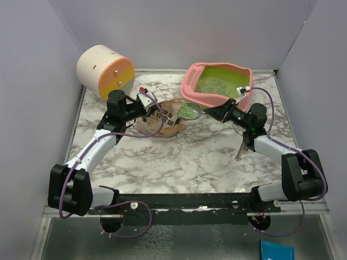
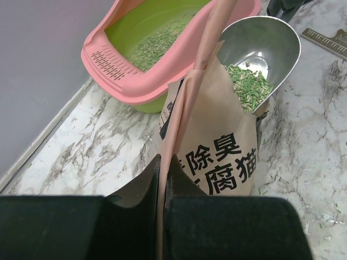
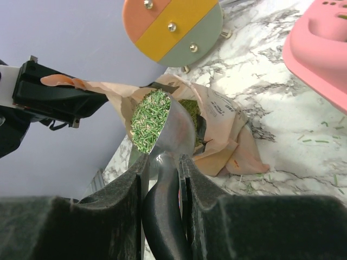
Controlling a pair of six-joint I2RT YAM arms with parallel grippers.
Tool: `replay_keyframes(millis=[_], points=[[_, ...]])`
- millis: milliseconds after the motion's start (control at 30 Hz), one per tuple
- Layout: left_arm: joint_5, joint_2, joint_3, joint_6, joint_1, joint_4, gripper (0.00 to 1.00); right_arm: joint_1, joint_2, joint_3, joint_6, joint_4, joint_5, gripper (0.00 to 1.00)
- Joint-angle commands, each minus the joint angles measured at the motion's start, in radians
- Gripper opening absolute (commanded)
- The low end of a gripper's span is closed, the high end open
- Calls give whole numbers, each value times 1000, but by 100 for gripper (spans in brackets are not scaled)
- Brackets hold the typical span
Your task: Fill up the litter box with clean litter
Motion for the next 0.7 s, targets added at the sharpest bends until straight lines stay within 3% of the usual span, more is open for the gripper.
replay_keyframes(millis=[0, 400, 667], points=[[18, -31, -2, -22, -8, 90, 0, -28, -17, -30, 24, 72, -13, 1], [30, -27, -2, -28, -9, 95, 0, -60, -31, -74, 14, 52, 50, 1], [20, -21, -5, -25, -8, 96, 0, -88, 16, -125, 70, 175, 38, 1]])
